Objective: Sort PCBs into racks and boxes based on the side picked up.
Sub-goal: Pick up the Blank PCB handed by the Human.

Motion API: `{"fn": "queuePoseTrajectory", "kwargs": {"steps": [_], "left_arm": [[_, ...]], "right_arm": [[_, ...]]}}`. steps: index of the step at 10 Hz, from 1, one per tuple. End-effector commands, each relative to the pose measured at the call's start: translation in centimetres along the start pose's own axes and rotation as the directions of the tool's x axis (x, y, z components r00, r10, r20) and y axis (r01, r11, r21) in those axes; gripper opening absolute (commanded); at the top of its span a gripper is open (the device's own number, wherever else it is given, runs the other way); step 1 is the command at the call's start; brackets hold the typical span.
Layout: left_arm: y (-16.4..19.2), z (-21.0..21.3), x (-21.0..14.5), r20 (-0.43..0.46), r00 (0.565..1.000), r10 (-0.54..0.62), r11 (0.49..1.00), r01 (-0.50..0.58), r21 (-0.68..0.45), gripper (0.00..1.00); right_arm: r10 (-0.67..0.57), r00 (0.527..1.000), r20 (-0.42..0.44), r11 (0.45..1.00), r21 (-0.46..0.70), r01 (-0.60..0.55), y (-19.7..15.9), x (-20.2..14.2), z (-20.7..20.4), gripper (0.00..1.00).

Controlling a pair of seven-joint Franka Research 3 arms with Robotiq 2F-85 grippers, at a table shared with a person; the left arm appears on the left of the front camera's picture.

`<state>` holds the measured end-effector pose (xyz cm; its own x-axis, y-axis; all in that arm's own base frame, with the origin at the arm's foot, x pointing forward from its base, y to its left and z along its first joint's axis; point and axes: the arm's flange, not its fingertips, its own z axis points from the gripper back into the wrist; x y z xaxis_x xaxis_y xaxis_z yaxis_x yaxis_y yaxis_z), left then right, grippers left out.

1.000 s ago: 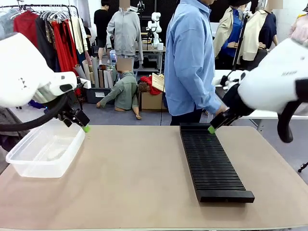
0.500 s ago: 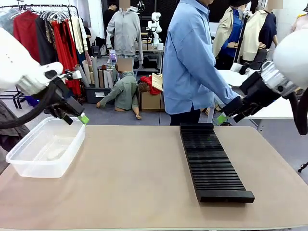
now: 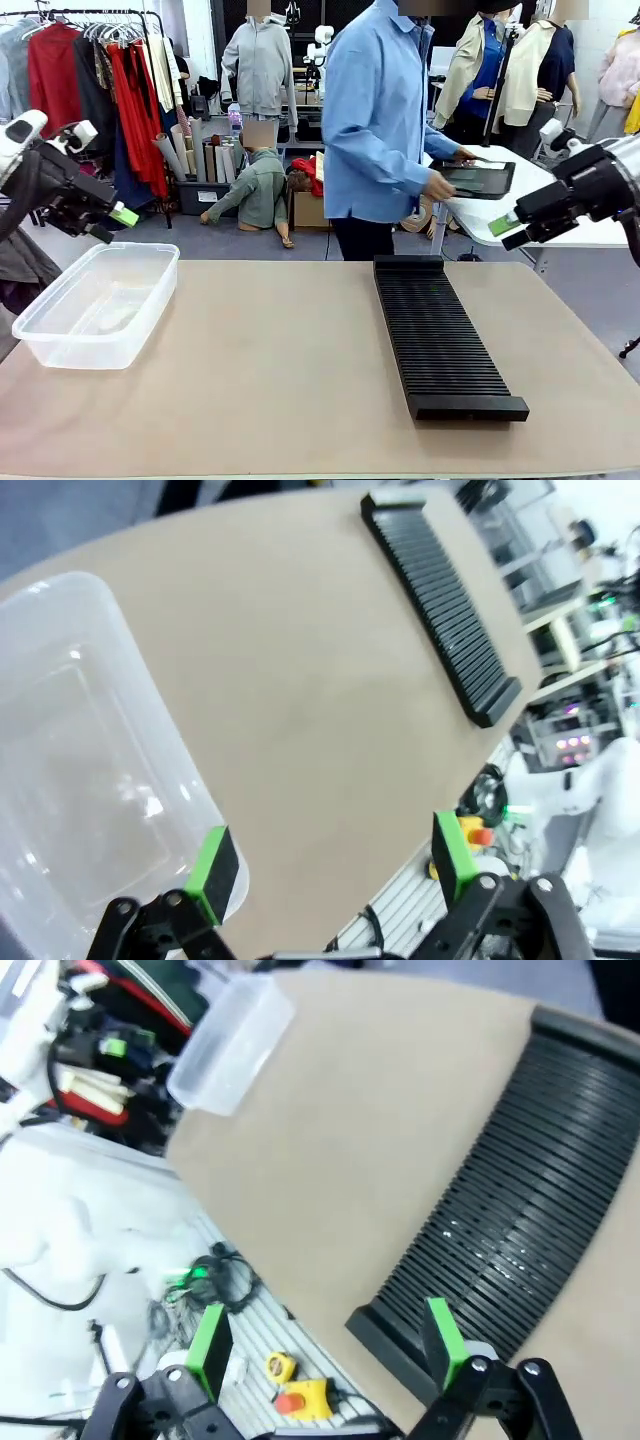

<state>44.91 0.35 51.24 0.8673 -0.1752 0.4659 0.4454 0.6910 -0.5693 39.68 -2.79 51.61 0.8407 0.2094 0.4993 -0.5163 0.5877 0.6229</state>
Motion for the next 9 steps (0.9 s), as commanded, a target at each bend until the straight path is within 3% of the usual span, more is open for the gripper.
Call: {"fn": "queuePoseTrajectory", "kwargs": {"steps": [1, 4, 7, 9], "left_arm": [[2.9, -0.4, -1.1, 0.047, 0.998, 0.035, 0.994, -0.03, -0.102, 1.0], [5.4, 1.3, -3.5, 0.141, 0.988, 0.061, 0.96, -0.02, -0.279, 1.0], [6.7, 0.8, -5.5, 0.247, 0.967, 0.065, 0.955, 0.012, -0.298, 1.0], [6.9, 1.1, -5.9, 0.263, 0.962, 0.071, 0.958, 0.008, -0.288, 1.0]], "right_arm": [[-0.03, 0.999, 0.016, 0.993, 0.114, 0.028, -3.4, 0.7, 0.7, 1.0], [-0.062, 0.996, 0.07, 0.979, 0.2, 0.047, -5.9, -0.7, 1.6, 1.0], [-0.081, 0.99, 0.114, 0.963, 0.265, 0.048, -7.2, -1.3, 2.1, 1.0], [-0.086, 0.989, 0.122, 0.961, 0.273, 0.05, -7.4, -1.4, 2.2, 1.0]]}}
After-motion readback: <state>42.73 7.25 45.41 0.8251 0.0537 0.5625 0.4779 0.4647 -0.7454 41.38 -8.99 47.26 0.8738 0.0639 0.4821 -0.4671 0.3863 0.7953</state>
